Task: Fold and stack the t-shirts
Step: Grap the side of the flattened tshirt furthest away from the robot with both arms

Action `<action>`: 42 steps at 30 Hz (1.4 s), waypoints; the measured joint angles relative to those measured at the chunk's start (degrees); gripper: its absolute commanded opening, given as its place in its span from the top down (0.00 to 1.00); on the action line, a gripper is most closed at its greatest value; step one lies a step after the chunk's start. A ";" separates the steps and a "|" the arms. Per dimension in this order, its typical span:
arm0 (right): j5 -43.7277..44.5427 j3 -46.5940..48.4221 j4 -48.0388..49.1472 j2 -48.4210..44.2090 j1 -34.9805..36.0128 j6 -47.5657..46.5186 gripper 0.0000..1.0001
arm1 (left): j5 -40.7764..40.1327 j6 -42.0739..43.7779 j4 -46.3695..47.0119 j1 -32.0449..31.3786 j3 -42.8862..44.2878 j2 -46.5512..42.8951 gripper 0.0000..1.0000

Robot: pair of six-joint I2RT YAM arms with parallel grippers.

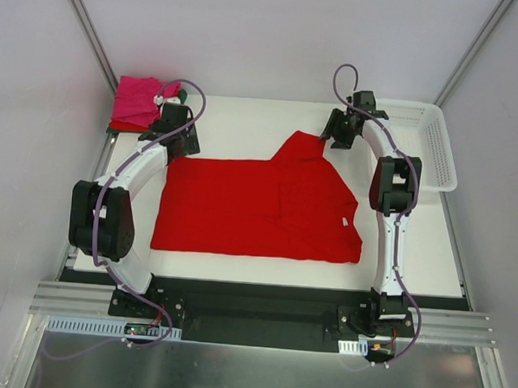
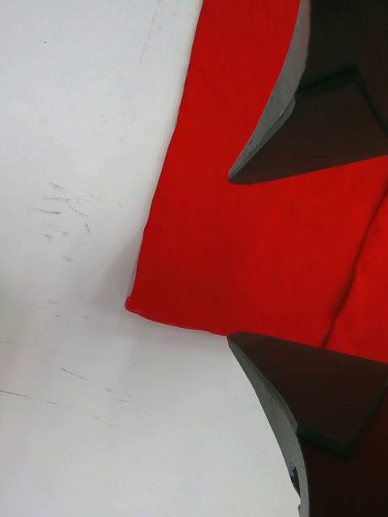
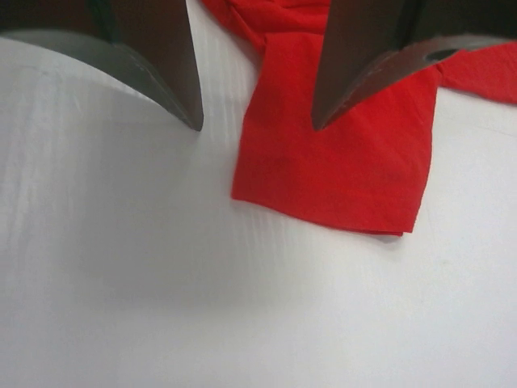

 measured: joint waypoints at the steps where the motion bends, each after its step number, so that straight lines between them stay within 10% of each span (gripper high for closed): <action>1: -0.04 0.17 -0.07 0.04 -0.04 0.26 0.40 | 0.02 0.00 0.02 0.00 0.02 0.07 0.26; 20: -4.26 1.73 3.85 2.23 -1.07 6.82 0.40 | -1.31 0.04 0.02 0.00 0.11 0.66 0.27; 27: -5.25 2.12 5.29 3.23 -1.42 8.39 0.65 | -1.49 0.07 0.09 0.00 0.11 0.70 0.26; 42: -5.88 2.12 5.64 3.89 -1.66 8.81 0.71 | -1.55 0.81 0.61 0.00 0.09 0.85 0.27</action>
